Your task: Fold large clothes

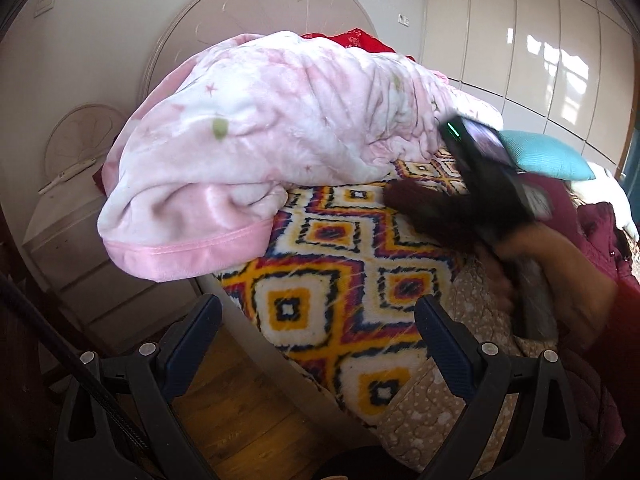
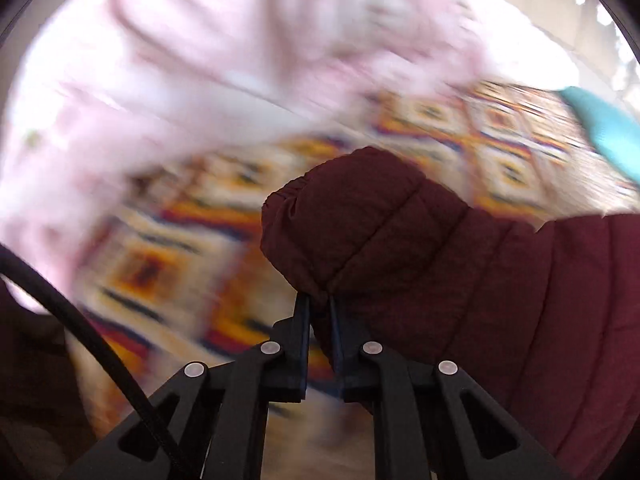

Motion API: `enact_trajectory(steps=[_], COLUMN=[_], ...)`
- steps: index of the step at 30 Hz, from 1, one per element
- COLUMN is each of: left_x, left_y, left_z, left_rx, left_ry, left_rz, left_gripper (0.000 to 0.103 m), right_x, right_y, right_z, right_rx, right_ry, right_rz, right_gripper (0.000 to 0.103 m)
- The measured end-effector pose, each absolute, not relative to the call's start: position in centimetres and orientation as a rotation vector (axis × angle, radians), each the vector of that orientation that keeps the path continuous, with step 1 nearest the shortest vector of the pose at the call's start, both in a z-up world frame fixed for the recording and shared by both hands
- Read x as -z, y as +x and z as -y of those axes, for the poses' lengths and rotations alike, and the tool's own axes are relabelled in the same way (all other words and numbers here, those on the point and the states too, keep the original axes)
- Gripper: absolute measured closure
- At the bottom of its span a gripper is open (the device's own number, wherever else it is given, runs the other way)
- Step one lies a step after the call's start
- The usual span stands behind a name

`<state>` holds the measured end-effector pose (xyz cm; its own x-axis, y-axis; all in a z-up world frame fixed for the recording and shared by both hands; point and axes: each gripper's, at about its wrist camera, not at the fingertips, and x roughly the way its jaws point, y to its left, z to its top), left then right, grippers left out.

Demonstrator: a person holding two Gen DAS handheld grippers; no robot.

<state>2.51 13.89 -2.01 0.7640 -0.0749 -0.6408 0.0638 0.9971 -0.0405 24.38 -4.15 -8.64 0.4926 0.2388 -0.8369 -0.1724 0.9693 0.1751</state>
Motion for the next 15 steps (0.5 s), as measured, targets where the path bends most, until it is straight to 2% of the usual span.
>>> enact_trajectory(steps=[2, 3, 4, 6, 9, 15], left_x=[2.1, 2.1, 2.1, 2.0, 1.6, -0.2], left_y=[2.6, 2.6, 2.6, 2.4, 1.8, -0.8], left_z=[-13.6, -13.4, -13.2, -12.7, -11.7, -7.8], left_rx=[0.077, 0.079, 0.082, 0.092, 0.108, 0.195], left_ry=[-0.008, 0.000, 0.003, 0.012, 0.030, 0.075], left_rz=[-0.699, -0.704, -0.706, -0.710, -0.703, -0.676], left_gripper=[0.006, 0.006, 0.006, 0.006, 0.006, 0.006], right_x=[7.2, 6.7, 6.1, 4.7, 2.5, -0.7], right_y=[25.1, 25.3, 25.4, 24.6, 21.4, 10.1], right_z=[1.7, 0.7, -0.3, -1.0, 0.5, 10.1], right_rx=[-0.376, -0.401, -0.427, -0.473, -0.471, -0.281], right_ry=[0.125, 0.126, 0.126, 0.148, 0.159, 0.130], right_rz=[-0.997, -0.991, -0.988, -0.979, -0.935, -0.879], right_gripper=[0.091, 0.084, 0.061, 0.027, 0.026, 0.025])
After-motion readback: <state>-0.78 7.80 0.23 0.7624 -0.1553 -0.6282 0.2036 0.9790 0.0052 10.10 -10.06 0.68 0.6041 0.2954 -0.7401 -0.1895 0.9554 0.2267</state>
